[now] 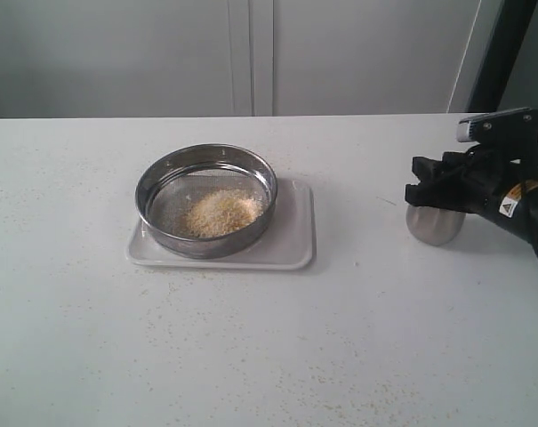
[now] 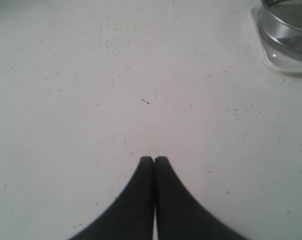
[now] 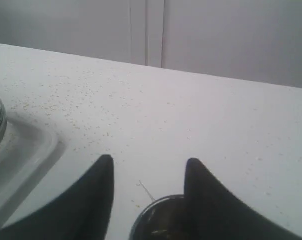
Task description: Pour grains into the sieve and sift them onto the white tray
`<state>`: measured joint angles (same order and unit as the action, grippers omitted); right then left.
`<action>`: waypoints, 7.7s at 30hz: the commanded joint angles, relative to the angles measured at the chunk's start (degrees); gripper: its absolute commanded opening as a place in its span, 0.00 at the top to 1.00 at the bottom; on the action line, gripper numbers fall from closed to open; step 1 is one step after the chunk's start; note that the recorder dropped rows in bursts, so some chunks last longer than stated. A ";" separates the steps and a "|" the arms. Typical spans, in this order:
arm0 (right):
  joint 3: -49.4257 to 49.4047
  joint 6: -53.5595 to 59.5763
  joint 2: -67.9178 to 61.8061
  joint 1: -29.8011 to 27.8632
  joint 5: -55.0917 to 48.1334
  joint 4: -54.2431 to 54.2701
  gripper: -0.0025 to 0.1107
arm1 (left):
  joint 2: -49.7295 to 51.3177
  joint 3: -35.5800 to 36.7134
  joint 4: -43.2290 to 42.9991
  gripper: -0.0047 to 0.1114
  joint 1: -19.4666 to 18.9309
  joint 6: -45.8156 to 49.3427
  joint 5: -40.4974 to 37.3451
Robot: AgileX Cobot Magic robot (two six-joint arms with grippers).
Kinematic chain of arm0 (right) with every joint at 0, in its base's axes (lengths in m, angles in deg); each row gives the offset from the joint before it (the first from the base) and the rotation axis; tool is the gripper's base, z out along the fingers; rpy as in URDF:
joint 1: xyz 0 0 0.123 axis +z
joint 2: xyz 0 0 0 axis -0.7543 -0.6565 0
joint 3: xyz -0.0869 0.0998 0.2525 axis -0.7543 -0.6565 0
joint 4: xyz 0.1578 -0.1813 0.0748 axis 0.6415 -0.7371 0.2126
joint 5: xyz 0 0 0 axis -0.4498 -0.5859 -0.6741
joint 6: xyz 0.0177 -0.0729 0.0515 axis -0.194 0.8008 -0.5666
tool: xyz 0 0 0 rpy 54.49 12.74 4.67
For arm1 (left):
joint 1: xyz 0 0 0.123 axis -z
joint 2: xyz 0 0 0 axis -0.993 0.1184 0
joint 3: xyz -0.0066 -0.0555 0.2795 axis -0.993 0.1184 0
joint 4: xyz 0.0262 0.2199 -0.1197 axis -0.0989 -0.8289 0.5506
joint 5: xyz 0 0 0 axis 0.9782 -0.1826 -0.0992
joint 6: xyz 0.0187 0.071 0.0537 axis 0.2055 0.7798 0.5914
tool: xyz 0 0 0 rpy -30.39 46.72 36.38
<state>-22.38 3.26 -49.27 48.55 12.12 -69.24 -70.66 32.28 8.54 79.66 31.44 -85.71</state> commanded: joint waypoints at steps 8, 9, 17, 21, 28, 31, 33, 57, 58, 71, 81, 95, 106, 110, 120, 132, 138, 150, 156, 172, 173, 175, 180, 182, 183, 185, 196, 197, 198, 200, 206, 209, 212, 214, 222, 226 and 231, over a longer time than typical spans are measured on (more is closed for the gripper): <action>-0.17 -15.64 13.15 -0.02 -20.23 -1.59 0.91 | -0.24 0.21 -0.05 0.96 0.31 -0.13 0.22; -0.17 -16.96 13.85 -0.02 -21.31 -1.70 0.93 | -0.24 0.21 -0.05 0.96 0.31 -0.13 0.22; -0.17 -27.86 26.61 0.59 -44.52 -2.80 0.98 | -0.24 0.21 -0.05 0.96 0.31 -0.13 0.22; 0.92 -26.37 30.19 2.41 -58.15 -2.67 0.98 | -0.24 0.21 -0.05 0.96 0.31 -0.13 0.22; 6.34 -11.02 30.51 3.28 -81.60 8.74 0.98 | -0.24 0.21 -0.05 0.96 0.31 -0.13 0.22; 7.88 1.50 30.51 3.28 -85.81 19.13 0.98 | -0.24 0.21 -0.05 0.96 0.31 -0.13 0.22; 8.04 8.93 30.51 3.28 -86.93 26.28 0.98 | -0.24 0.21 -0.05 0.96 0.31 -0.13 0.22; 4.50 32.99 45.75 -6.01 -88.93 42.16 0.98 | -0.24 0.21 -0.05 0.96 0.31 -0.13 0.22; 3.44 32.99 46.52 -6.01 -88.39 41.51 0.98 | -0.24 0.21 -0.05 0.96 0.31 -0.13 0.22; 1.84 32.99 50.25 -6.01 -86.09 37.30 0.98 | -0.24 0.21 -0.05 0.96 0.31 -0.13 0.22; 1.84 32.99 50.25 -6.01 -86.09 37.30 0.98 | -0.24 0.21 -0.05 0.96 0.31 -0.13 0.22; 1.84 32.99 50.25 -6.01 -86.09 37.30 0.98 | -0.24 0.21 -0.05 0.96 0.31 -0.13 0.22; 1.84 32.99 50.24 -6.01 -86.09 37.41 0.98 | -0.24 0.21 -0.05 0.96 0.31 -0.13 0.22; 1.84 32.99 50.24 -6.01 -86.09 37.41 0.98 | -0.24 0.21 -0.05 0.96 0.31 -0.13 0.22; 1.84 32.99 50.24 -6.01 -86.09 37.41 0.98 | -0.24 0.21 -0.05 0.96 0.31 -0.13 0.98; 1.84 32.99 50.24 -6.01 -85.96 37.41 0.98 | -0.24 0.21 -0.05 0.96 0.31 -0.13 13.59; 1.84 32.99 50.24 -6.01 -85.96 37.41 0.98 | -0.24 0.21 -0.05 0.96 0.31 -0.13 19.09; 1.84 32.99 50.24 -6.01 -85.96 37.41 0.98 | -0.24 0.21 -0.05 0.96 0.31 -0.13 21.30; 1.84 32.99 50.24 -6.01 -85.86 37.51 0.98 | -0.24 0.21 -0.05 0.96 0.31 -0.61 22.17; 1.84 32.99 50.24 -6.01 -85.75 37.51 0.98 | -0.24 -0.43 -0.05 0.96 0.31 -0.39 28.97; 1.84 32.99 50.24 -6.01 -85.75 37.51 0.98 | -0.24 -1.00 -0.05 0.96 0.31 -0.39 28.66; 1.84 32.99 50.24 -6.01 -85.75 37.51 0.98 | 0.93 -2.43 -0.05 0.96 0.31 -0.39 27.51; 1.84 32.99 50.24 -6.01 -85.75 37.51 0.98 | 8.64 -9.22 -0.05 0.96 0.31 0.00 23.25; 1.84 32.99 50.24 -6.01 -85.75 37.51 0.98 | 13.79 -12.97 -0.05 0.96 0.31 0.00 23.12; 1.84 32.99 50.24 -6.01 -85.75 37.51 0.98 | 15.05 -13.79 -0.05 0.96 0.31 0.00 23.03; 1.84 32.99 50.24 -6.01 -85.75 37.51 0.98 | 19.62 -16.43 -0.05 0.96 0.31 0.00 23.03; 1.84 32.88 50.24 -6.01 -85.74 37.51 0.98 | 39.02 -30.64 -0.05 0.96 0.31 0.25 5.52; 1.84 32.88 50.24 -6.01 -85.74 37.51 0.98 | 40.13 -31.63 -0.05 0.96 0.31 0.25 4.33; 1.84 32.88 50.24 -6.01 -85.74 37.51 0.98 | 41.23 -32.65 -0.05 0.96 0.31 0.25 3.05; 1.84 32.88 50.24 -6.01 -85.74 37.51 0.98 | 43.58 -34.27 -0.05 0.96 0.31 0.25 1.49; 1.84 32.88 50.24 -6.01 -85.74 37.51 0.98 | 50.31 -39.52 -0.05 0.96 0.31 0.25 -2.47; 1.84 32.88 50.24 -6.01 -85.74 37.51 0.98 | 53.94 -42.01 -0.05 0.96 0.31 0.25 -5.13; 1.84 32.88 50.24 -6.01 -85.74 37.51 0.98 | 57.15 -44.34 0.64 0.96 0.31 0.25 -6.59; 1.84 32.88 50.24 -6.01 -85.74 37.51 0.98 | 59.38 -46.04 1.60 0.96 0.31 0.25 -7.58; 1.84 32.88 50.24 -6.01 -85.74 37.51 0.98 | 67.27 -51.68 4.25 0.96 0.31 0.25 -11.00; 1.84 32.88 50.24 -6.01 -85.74 37.51 0.98 | 67.66 -51.83 4.39 0.96 0.31 -0.36 -9.35; 1.84 32.01 50.24 -6.01 -85.74 37.51 0.98 | 67.66 -51.83 7.65 0.96 0.31 -0.46 -7.89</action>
<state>-20.29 35.48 0.73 42.78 -73.83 -31.97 -2.98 -19.34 13.39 79.66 31.35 -94.28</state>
